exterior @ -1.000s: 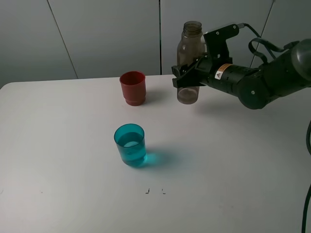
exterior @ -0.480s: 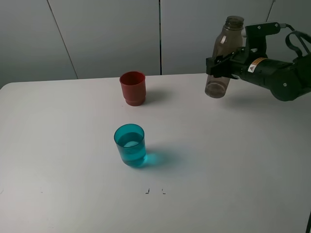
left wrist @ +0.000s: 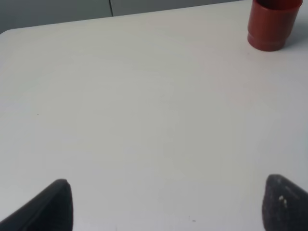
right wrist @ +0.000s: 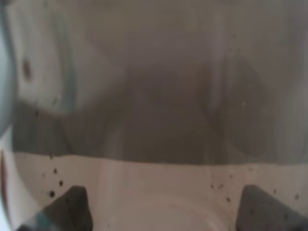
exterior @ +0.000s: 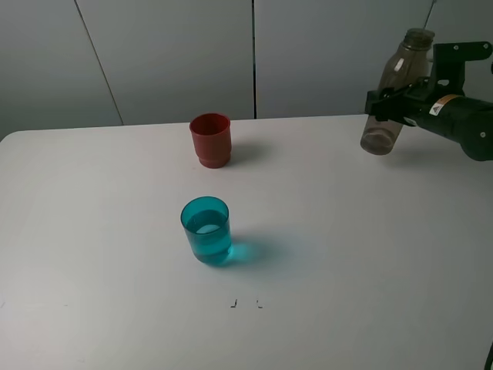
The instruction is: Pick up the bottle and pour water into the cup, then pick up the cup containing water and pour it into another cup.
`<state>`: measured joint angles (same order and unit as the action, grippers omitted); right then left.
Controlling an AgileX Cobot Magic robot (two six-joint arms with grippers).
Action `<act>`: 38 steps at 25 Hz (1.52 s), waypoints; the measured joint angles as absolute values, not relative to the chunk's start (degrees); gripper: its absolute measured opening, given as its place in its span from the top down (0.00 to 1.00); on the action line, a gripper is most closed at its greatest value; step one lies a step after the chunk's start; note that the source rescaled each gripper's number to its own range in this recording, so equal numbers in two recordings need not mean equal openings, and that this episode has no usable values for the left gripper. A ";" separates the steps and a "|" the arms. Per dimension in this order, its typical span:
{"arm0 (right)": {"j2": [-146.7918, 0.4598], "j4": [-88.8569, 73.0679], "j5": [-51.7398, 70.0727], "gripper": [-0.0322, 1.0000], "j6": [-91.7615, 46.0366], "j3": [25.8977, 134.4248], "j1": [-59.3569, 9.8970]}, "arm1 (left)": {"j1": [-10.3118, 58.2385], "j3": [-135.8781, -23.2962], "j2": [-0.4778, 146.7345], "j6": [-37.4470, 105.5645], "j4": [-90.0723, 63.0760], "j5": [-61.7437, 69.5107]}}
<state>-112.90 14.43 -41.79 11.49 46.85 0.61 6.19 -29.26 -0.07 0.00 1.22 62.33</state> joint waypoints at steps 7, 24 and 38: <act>-118.02 14.43 -41.90 0.92 11.39 50.16 1.11 | 6.19 -29.26 -0.07 0.00 1.22 62.33; -121.83 14.11 -45.49 0.92 0.00 52.94 1.11 | 6.19 -29.26 -0.07 0.00 1.22 62.33; -122.51 12.70 -46.36 0.92 9.81 52.98 1.11 | 6.19 -29.26 -0.07 0.00 1.22 62.33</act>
